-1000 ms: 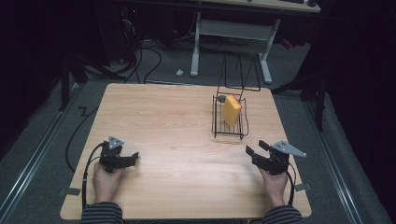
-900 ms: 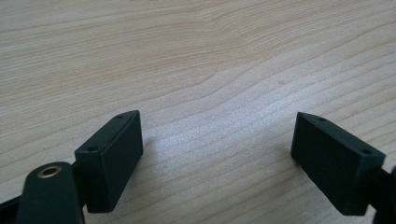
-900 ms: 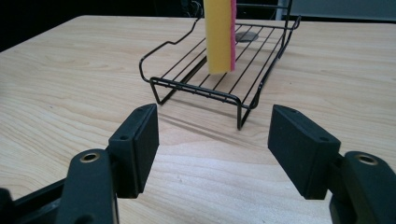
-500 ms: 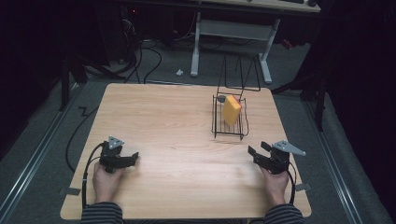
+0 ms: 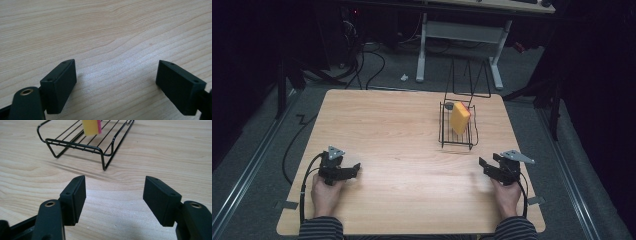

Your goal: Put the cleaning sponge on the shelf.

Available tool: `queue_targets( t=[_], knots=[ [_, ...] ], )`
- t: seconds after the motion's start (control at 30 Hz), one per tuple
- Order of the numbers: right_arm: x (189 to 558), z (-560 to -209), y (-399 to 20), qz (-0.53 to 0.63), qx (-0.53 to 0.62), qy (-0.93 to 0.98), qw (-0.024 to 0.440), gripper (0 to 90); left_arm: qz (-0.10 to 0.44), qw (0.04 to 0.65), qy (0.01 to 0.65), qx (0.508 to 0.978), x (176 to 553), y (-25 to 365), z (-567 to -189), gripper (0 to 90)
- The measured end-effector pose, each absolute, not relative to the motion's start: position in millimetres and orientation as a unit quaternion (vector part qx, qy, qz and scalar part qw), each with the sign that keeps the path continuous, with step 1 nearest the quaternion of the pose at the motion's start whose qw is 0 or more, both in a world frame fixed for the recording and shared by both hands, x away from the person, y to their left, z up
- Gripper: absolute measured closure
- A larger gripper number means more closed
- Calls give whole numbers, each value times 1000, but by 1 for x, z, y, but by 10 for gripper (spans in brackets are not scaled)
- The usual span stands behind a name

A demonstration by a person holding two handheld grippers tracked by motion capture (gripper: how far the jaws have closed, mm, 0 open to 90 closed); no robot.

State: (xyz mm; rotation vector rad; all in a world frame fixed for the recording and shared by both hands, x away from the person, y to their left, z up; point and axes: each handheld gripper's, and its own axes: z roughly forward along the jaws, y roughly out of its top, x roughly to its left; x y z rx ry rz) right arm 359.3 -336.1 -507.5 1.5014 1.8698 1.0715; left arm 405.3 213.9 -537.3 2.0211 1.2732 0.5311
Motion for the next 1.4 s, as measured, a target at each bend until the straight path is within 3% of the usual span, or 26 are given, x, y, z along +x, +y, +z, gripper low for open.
queue_targets(
  t=[0.83, 1.4],
  knots=[
    [378, -517, -326, 337, 551, 715, 268, 357, 204, 340, 489, 777, 405, 214, -537, 172],
    [385, -530, -329, 303, 566, 724, 251, 317, 206, 341, 489, 776, 405, 214, -538, 172]
  ],
)
